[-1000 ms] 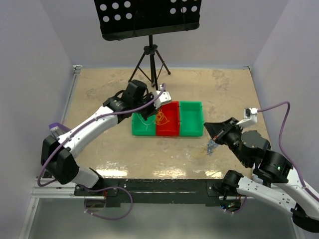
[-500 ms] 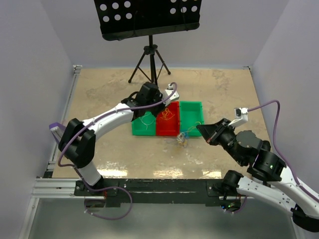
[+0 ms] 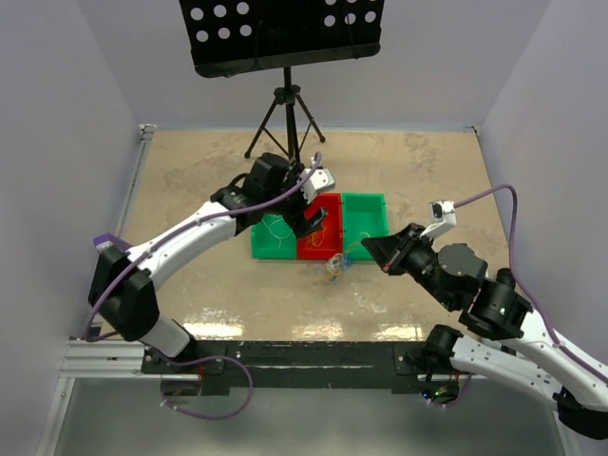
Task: Untangle the cables
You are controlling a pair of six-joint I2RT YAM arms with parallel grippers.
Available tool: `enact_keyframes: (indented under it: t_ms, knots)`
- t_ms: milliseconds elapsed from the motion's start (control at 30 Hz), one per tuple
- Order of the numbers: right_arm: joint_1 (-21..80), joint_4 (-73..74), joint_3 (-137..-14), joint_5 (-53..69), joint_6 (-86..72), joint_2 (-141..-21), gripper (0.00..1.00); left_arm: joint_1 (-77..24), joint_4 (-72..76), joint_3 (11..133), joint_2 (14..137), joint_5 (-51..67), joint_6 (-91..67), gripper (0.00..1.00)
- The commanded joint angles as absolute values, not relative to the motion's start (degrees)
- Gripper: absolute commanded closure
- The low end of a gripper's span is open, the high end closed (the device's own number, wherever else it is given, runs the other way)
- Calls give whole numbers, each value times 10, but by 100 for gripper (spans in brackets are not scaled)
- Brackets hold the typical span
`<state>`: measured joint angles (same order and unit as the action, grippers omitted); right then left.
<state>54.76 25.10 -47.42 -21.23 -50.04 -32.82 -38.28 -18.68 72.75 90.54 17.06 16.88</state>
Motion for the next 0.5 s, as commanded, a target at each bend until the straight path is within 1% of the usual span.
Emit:
enact_keyframes:
  t_ms: [0,100,200,333,467]
  knots:
    - [549,203,-475,-191,-484,-333,100,-382,-247,700,841,356,157,0]
    - [549,180,-481,-174,-475,-344,100,-383,-254,646,833,440,167,0]
    - [551,157,-486,-153,-467,-358,100,-384,-220,593,831,470,161,0]
    - [550,135,-491,-142,-461,-377,100,-389,-172,576,847,525,121,0]
    - [550,127,-503,-137,-459,-390,100,-409,-128,584,865,555,84,0]
